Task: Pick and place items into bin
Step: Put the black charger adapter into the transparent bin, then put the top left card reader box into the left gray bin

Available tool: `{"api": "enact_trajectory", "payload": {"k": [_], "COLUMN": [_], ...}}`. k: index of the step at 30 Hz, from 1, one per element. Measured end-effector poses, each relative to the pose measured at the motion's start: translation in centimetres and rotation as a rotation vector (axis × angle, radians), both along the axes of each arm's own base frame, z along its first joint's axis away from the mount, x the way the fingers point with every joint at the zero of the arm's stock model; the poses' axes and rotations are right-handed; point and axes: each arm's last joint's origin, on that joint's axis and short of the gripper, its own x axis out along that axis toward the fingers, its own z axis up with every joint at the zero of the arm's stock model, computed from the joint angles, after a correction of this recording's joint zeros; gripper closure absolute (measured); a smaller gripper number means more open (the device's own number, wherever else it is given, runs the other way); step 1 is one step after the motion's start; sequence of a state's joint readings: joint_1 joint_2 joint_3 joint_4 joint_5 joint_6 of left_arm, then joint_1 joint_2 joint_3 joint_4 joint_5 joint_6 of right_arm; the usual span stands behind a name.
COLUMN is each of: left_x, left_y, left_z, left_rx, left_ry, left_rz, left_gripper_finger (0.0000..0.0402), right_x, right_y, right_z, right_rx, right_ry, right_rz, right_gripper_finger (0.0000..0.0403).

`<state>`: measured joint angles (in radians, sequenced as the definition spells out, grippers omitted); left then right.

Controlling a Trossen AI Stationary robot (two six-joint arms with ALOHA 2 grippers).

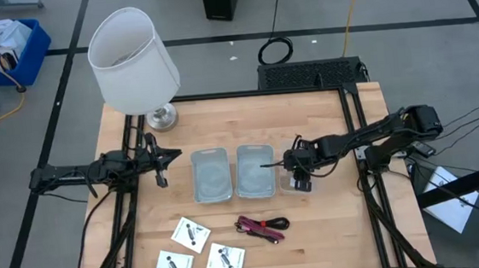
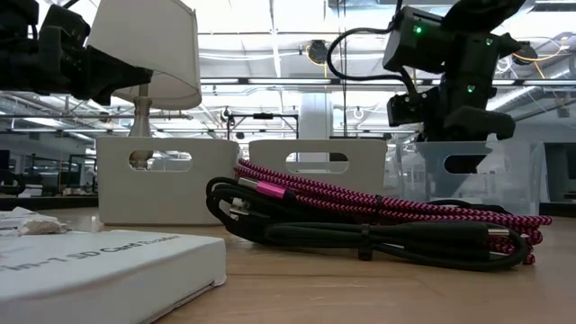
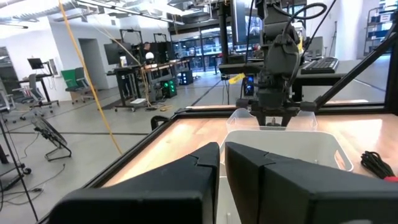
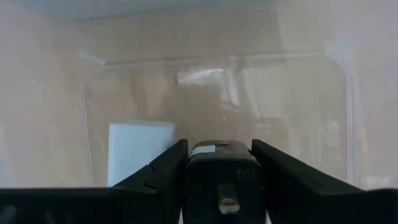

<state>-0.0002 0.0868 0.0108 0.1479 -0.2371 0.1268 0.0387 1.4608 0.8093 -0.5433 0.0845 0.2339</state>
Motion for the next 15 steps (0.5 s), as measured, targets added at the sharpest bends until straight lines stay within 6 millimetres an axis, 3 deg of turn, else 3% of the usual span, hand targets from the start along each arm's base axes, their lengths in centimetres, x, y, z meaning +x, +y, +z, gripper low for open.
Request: {"api": "enact_trajectory", "payload": {"k": [6, 15], "left_x": [0.0, 0.1], "left_y": [0.0, -0.6], "left_z": [0.0, 0.3], "left_rx": [0.019, -0.026], "left_ry": [0.007, 0.113], "left_rz": [0.001, -0.155], "left_gripper_finger": [0.0366, 0.0365], "right_x": [-0.3, -1.9], "right_y": [-0.3, -0.2], "right_z": [1.7, 7.8], "right_rx": [-0.058, -0.064], "right_ry": [-0.087, -0.466], "right_rz": [0.015, 0.046], "right_gripper_finger": [0.0182, 0.016]}}
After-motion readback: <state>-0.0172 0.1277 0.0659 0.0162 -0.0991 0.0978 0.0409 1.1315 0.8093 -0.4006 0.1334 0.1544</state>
